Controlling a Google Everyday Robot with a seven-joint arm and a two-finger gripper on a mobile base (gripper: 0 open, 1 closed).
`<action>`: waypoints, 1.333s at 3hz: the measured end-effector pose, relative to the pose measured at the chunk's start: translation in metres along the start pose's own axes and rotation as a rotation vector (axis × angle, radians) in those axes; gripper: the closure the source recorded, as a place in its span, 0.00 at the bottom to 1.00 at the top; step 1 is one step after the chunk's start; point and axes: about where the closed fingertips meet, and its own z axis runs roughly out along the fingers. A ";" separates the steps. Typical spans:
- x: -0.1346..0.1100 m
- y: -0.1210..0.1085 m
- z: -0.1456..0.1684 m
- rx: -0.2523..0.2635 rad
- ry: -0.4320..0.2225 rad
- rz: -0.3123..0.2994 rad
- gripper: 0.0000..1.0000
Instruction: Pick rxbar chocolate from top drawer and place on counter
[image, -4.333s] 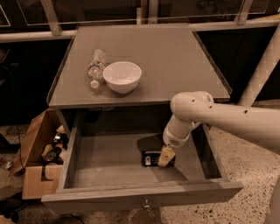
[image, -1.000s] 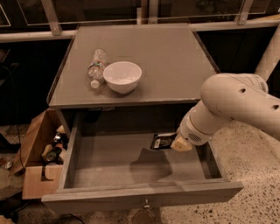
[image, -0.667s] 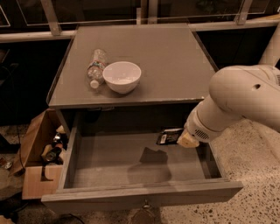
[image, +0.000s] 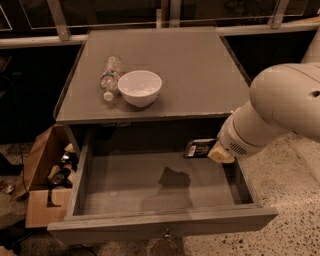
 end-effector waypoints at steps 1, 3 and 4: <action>-0.005 0.000 0.006 -0.015 -0.004 0.012 1.00; -0.036 -0.057 -0.041 0.102 -0.045 0.047 1.00; -0.037 -0.057 -0.041 0.102 -0.045 0.047 1.00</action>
Offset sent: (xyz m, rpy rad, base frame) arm 0.0566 -0.0064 0.0481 0.0231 -0.0822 -0.1000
